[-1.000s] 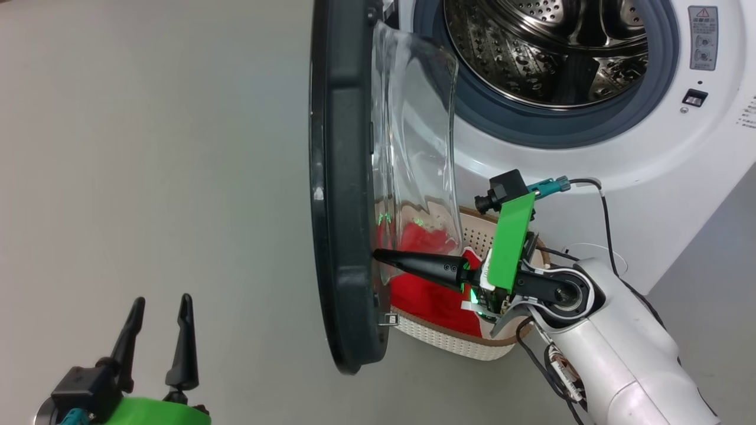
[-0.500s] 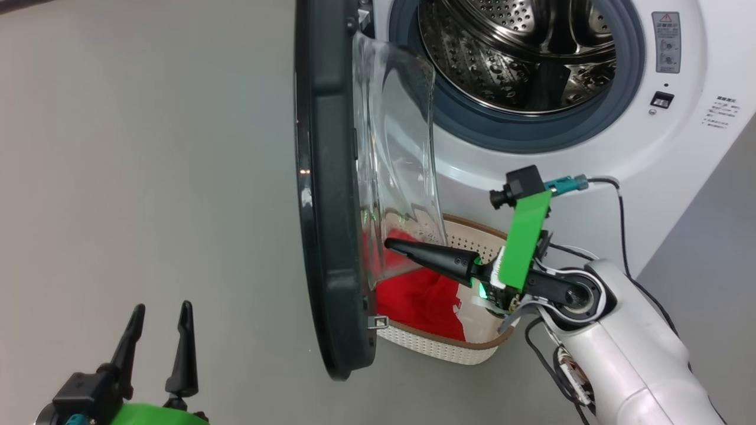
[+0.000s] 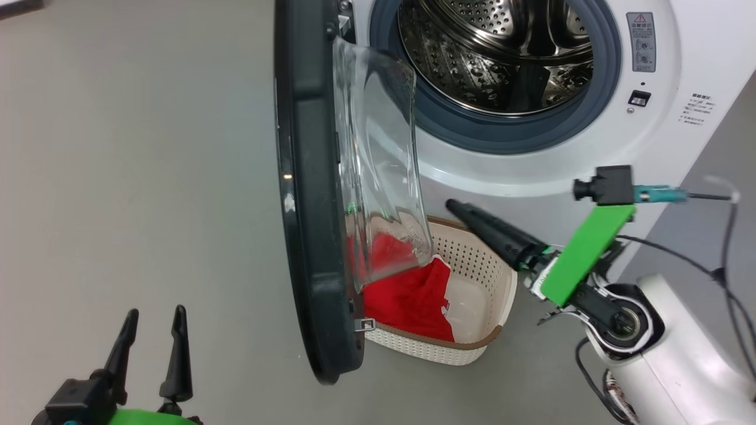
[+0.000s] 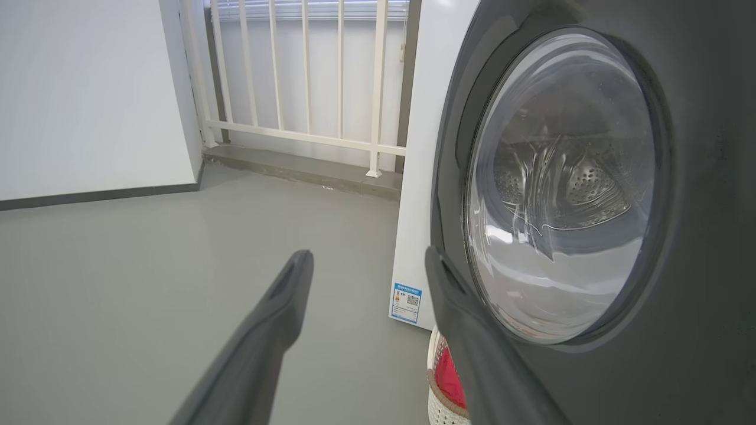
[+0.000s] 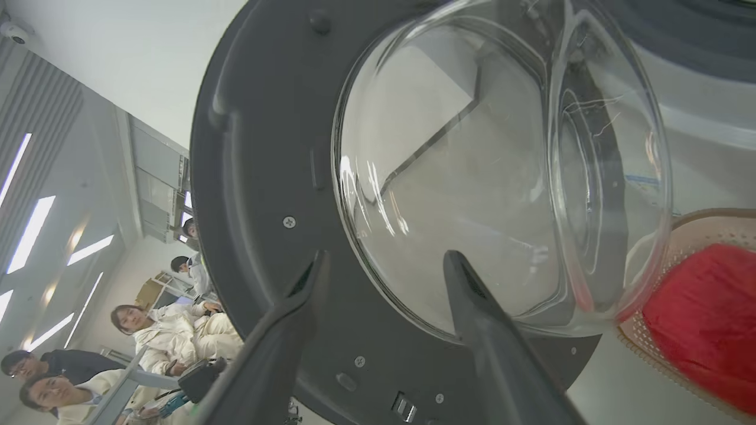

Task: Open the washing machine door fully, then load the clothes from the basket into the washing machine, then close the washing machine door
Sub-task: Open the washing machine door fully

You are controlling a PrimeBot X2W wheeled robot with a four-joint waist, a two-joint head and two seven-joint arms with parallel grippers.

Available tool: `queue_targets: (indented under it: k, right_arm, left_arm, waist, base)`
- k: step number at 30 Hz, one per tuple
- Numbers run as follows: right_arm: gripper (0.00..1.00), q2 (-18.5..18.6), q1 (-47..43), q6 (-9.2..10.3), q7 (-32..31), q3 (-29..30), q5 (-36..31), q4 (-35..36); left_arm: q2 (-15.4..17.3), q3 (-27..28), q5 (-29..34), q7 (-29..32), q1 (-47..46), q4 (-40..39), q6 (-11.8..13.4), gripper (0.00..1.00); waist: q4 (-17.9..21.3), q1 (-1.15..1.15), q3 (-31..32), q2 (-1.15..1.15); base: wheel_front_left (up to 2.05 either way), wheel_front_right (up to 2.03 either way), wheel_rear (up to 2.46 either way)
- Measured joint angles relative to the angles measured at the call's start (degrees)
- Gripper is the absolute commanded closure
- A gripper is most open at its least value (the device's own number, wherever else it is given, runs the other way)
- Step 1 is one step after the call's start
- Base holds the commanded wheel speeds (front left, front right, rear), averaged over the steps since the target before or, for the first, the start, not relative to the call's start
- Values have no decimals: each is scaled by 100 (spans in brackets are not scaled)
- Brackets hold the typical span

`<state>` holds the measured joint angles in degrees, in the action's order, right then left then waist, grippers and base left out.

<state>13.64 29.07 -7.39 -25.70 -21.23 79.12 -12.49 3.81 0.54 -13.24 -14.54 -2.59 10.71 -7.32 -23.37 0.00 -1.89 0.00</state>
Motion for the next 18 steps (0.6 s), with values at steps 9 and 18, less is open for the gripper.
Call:
queue_targets:
  k: [9, 18]
  right_arm:
    - [0, 559, -508, 0, 2259, -245, -1149, 492]
    - [0, 1035, -899, -1, 3905, -680, -2109, 163]
  left_arm:
    - [-2, 38, 1, 0, 0, -71, 0, 0]
    - [-2, 48, 3, 0, 1, -107, 0, 0]
  waist:
    - [41, 0, -21, 0]
    - [80, 0, 20, 0]
  base:
    - [0, 0, 0]
    - [0, 0, 0]
